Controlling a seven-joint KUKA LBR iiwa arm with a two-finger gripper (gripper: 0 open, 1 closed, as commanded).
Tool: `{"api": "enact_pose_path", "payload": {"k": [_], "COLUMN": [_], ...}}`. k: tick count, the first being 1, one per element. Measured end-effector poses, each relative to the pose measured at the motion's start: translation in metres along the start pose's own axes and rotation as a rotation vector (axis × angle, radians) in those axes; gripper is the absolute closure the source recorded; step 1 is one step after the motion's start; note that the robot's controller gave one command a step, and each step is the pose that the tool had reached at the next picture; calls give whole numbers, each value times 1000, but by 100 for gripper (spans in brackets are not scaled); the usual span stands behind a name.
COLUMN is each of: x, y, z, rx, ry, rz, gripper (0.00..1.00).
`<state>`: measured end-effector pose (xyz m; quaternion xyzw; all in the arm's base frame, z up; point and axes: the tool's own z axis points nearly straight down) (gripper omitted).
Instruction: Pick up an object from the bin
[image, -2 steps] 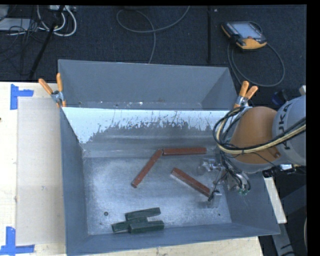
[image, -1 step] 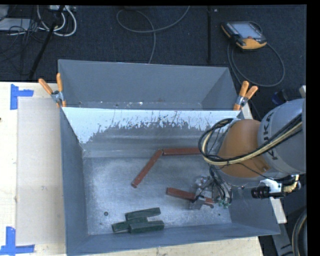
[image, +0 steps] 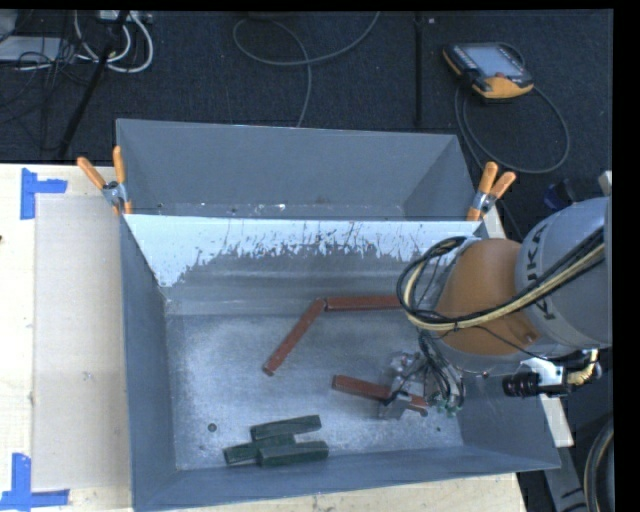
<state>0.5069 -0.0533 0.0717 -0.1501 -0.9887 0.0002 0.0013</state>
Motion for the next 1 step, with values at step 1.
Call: {"api": "enact_pose_path", "payload": {"k": [1], "x": [11], "y": [6], "z": [-173], "rx": [0], "ry": [2], "rz": [8], "gripper": [100]}}
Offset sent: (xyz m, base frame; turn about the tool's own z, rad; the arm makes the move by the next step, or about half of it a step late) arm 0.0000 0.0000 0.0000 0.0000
